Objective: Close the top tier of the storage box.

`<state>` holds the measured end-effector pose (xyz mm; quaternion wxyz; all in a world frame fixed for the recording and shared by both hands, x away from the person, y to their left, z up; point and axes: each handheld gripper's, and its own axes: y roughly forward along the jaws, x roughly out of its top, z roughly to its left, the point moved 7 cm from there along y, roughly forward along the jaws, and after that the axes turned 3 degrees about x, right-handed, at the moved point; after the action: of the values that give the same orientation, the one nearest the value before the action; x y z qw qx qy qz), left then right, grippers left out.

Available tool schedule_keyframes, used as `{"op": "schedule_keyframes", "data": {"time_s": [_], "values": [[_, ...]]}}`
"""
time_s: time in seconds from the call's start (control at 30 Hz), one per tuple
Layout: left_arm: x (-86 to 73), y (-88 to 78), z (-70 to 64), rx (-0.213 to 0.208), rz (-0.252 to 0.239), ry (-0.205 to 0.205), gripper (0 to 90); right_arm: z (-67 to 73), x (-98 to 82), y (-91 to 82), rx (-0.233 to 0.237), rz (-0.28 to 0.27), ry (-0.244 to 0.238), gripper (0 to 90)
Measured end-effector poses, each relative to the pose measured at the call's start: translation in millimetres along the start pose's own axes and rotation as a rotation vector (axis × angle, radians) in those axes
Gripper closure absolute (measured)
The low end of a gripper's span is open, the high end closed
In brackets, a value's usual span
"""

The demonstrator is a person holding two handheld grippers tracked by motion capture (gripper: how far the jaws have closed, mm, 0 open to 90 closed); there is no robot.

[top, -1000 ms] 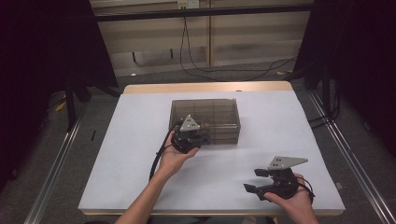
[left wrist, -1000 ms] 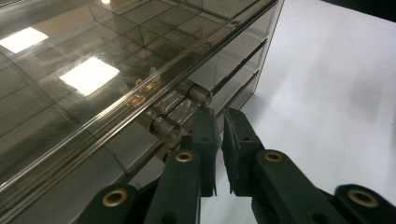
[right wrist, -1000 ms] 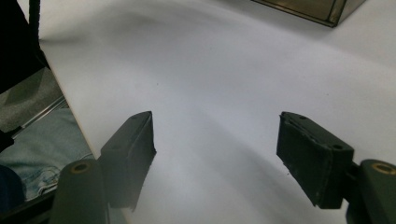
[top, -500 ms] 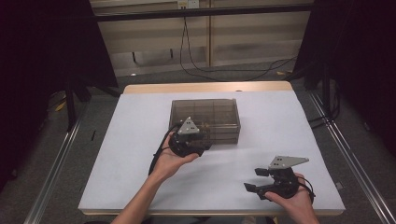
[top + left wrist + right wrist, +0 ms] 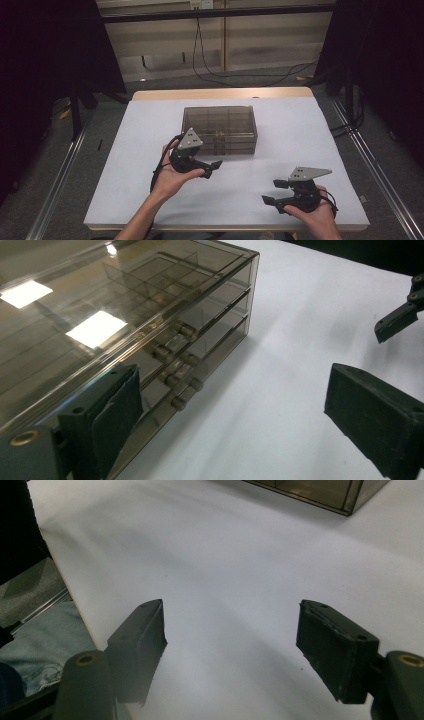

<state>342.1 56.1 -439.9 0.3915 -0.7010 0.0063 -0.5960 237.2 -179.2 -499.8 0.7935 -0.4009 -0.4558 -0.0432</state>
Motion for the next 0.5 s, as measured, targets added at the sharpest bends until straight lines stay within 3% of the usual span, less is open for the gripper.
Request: {"op": "schedule_keyframes", "data": {"time_s": [0.07, 0.17, 0.27, 0.5], "values": [[-1.0, -6.4, 0.5, -0.013, -0.002, -0.008, 6.3, 0.1, -0.2, -0.4, -0.002, 0.0, 0.002, 27.6], [-2.6, -13.9, 3.2, 0.011, 0.005, -0.004, 6.2, -0.8, -0.3, -0.4, -0.005, 0.0, 0.001, 27.6], [-4.0, -22.2, 5.3, 0.008, -0.009, -0.021, 5.3, -0.7, -0.4, -0.2, -0.005, 0.002, 0.003, 27.6], [-12.9, -37.0, 11.8, 0.027, 0.012, -0.039, 5.0, -0.6, -0.7, -1.5, -0.008, -0.001, 0.008, 27.4]]}}
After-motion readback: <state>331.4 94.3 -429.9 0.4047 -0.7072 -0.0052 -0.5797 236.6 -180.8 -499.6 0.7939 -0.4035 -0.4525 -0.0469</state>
